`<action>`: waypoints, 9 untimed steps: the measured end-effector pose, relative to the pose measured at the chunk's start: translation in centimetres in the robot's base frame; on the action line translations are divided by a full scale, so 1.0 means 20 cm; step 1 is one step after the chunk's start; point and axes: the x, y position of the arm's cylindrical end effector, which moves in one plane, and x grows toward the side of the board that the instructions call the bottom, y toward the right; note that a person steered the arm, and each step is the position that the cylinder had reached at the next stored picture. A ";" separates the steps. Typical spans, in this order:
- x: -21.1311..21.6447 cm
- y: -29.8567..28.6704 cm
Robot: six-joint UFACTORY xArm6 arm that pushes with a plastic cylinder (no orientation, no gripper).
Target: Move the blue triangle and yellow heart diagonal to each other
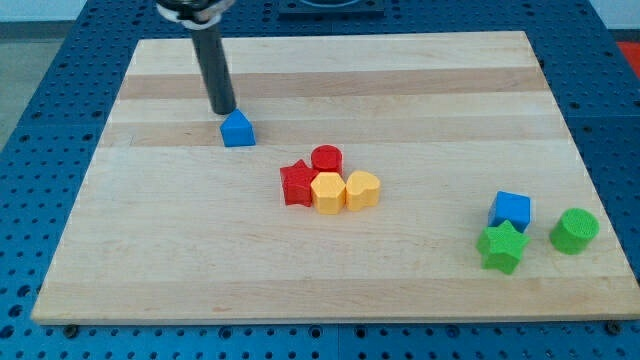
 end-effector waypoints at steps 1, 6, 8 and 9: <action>0.00 -0.18; 0.03 0.03; -0.02 0.15; 0.03 -0.20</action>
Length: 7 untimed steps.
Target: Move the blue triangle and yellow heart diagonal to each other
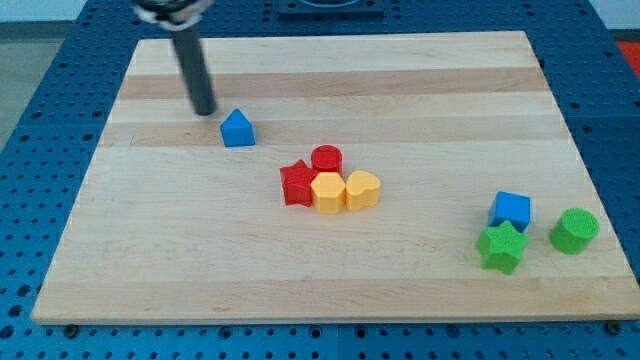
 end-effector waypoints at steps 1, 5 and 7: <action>0.01 0.00; 0.17 0.42; 0.17 0.30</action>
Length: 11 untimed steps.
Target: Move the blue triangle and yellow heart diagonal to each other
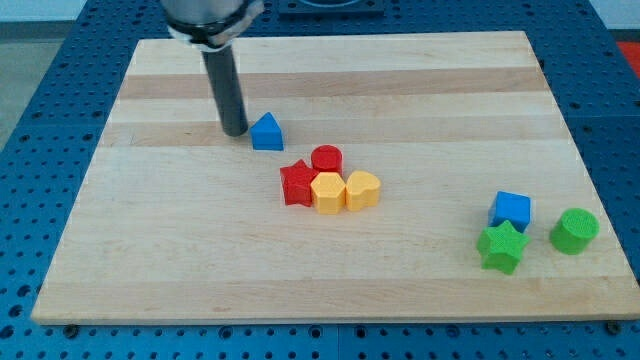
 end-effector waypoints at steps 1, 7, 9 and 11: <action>0.05 0.00; -0.04 0.54; -0.07 0.72; -0.11 1.46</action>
